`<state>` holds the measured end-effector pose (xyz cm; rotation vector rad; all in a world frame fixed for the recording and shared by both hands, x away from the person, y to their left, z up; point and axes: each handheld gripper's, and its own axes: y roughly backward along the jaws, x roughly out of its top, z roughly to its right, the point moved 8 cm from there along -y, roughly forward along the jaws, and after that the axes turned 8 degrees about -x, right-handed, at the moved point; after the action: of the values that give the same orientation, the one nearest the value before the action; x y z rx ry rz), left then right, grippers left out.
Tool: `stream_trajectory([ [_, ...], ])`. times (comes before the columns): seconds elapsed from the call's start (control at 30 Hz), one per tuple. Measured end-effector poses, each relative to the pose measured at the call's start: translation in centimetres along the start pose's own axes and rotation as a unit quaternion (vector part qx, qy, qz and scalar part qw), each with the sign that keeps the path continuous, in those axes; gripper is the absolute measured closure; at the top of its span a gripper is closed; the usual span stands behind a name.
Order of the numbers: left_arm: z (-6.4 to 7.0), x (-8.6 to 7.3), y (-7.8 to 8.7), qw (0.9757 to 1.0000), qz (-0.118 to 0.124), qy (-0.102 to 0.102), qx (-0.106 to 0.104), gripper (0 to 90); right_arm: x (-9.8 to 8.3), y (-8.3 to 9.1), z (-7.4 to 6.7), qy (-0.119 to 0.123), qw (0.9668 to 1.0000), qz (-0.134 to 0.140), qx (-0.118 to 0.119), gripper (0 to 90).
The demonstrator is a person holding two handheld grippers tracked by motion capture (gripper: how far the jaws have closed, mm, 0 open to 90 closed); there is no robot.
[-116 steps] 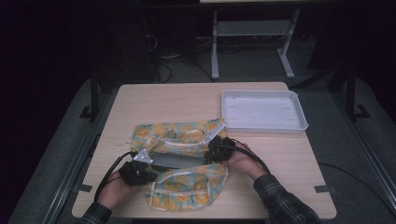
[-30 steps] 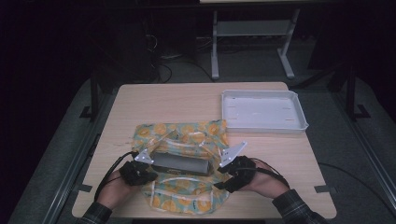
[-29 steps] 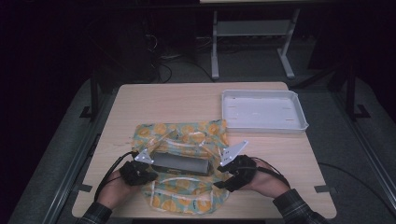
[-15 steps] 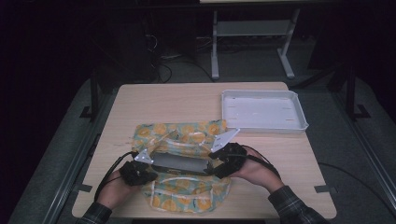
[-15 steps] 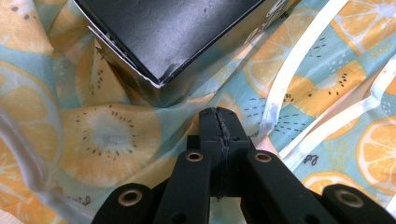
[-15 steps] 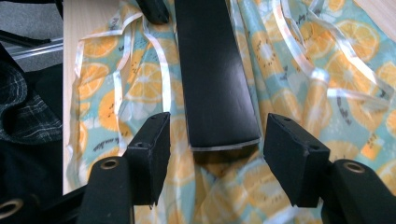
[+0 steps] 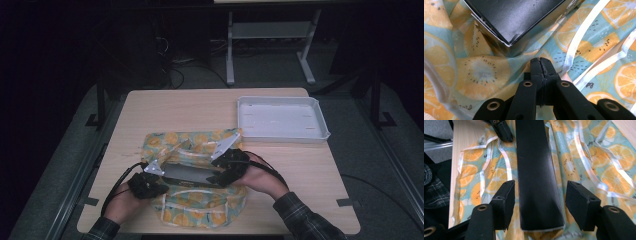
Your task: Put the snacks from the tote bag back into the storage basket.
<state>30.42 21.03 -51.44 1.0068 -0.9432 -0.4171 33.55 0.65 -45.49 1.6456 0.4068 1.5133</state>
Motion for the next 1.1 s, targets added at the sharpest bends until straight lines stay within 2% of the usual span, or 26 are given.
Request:
stream_trajectory([
  [0.17, 0.0, 0.0, 0.0, 1.0, 0.002, 0.001, -0.003, 89.6, 0.7, -1.0, -0.3, 0.009, 1.0, -0.003, 0.003, 39.7],
  [0.5, -0.1, 0.0, 0.0, 1.0, -0.001, -0.001, -0.003, 89.6, 1.6, -3.2, -0.6, 0.011, 0.9998, -0.008, 0.014, 37.3],
  [0.9, -0.2, 0.0, 0.0, 1.0, -0.001, 0.002, -0.004, 89.6, 1.1, -5.3, -1.0, 0.023, 0.999, -0.037, 0.013, 35.6],
  [1.1, -0.3, -0.1, 0.2, 0.9999, -0.008, -0.005, -0.004, 89.5, 0.7, -5.9, -1.0, 0.029, 0.9984, -0.047, 0.01, 36.8],
])
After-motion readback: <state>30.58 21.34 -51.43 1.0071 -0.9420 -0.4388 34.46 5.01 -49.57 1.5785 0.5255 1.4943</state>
